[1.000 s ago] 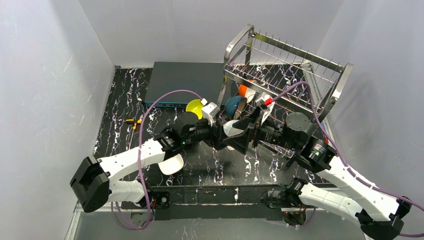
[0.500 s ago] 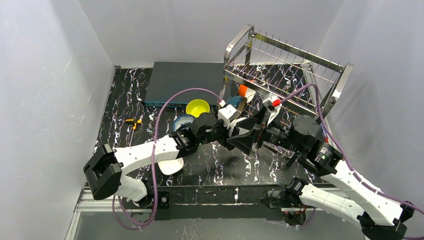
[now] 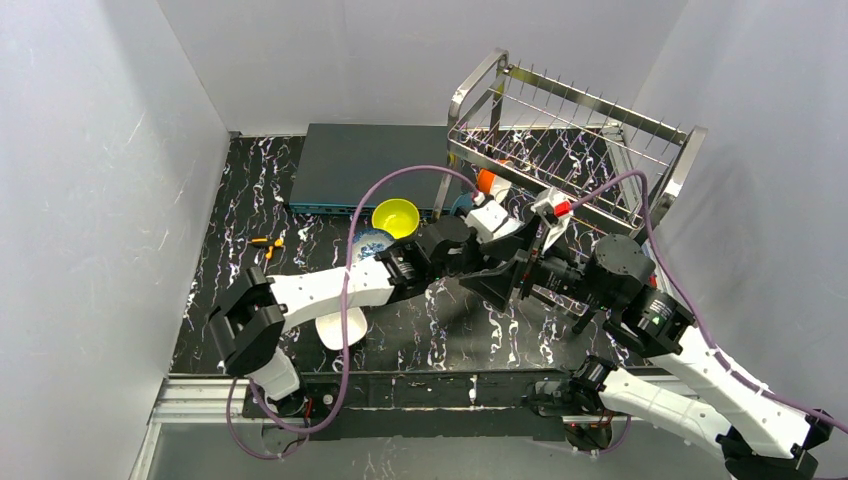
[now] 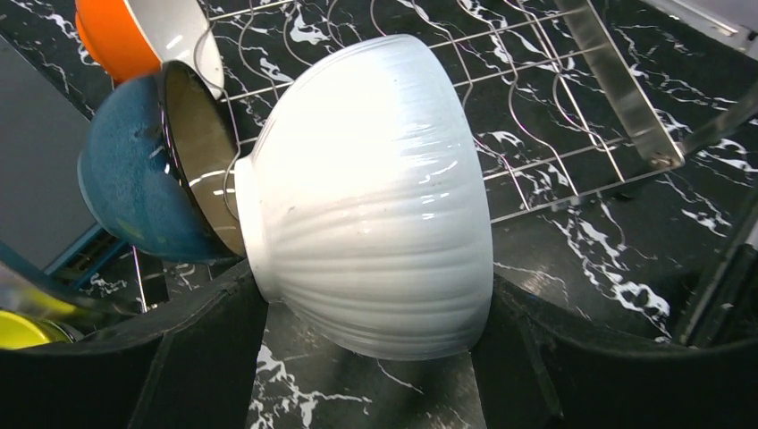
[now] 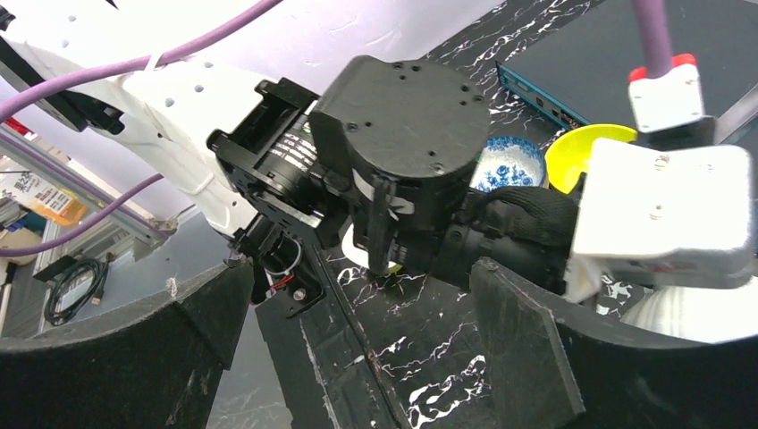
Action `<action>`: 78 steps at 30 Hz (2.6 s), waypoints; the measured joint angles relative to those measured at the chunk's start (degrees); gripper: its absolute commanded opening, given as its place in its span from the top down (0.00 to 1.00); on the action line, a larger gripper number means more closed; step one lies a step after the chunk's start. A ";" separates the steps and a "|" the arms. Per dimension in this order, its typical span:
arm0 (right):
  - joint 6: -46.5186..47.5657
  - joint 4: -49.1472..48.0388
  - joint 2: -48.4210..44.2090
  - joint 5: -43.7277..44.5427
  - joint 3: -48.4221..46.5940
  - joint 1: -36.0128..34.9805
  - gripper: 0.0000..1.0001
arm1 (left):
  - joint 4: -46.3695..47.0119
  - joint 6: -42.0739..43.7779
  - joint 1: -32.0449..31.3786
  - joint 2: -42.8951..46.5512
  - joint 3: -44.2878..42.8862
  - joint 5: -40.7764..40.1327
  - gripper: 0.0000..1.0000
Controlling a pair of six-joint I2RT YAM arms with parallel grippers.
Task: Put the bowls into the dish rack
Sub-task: Place the bowl in the dish rack.
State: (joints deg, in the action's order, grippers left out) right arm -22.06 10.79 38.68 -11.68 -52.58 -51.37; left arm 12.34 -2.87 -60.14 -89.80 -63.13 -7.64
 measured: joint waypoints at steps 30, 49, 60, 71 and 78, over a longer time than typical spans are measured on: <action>2.97 8.55 -2.82 3.63 -0.26 0.26 0.01 | -10.49 12.28 -2.58 -19.76 -21.75 -14.05 1.00; 4.04 11.87 -3.43 5.29 -0.52 0.37 0.01 | -11.93 14.38 -3.06 -23.56 -24.09 -18.14 1.00; 4.20 13.68 -3.39 7.28 -0.55 0.74 0.01 | -12.04 13.55 -3.06 -26.91 -25.97 -18.78 1.00; 4.28 14.40 -2.67 7.48 -0.90 0.79 0.01 | -12.92 12.07 -2.97 -27.28 -26.62 -18.86 0.74; 4.28 14.38 -2.43 7.43 -0.90 0.79 0.01 | -13.25 11.04 -2.93 -27.26 -26.62 -19.10 0.32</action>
State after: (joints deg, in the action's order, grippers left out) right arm -17.78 25.17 36.25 -4.25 -53.47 -50.59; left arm -0.91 8.16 -63.07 -117.05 -89.76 -26.74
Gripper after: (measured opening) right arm 0.986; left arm 0.697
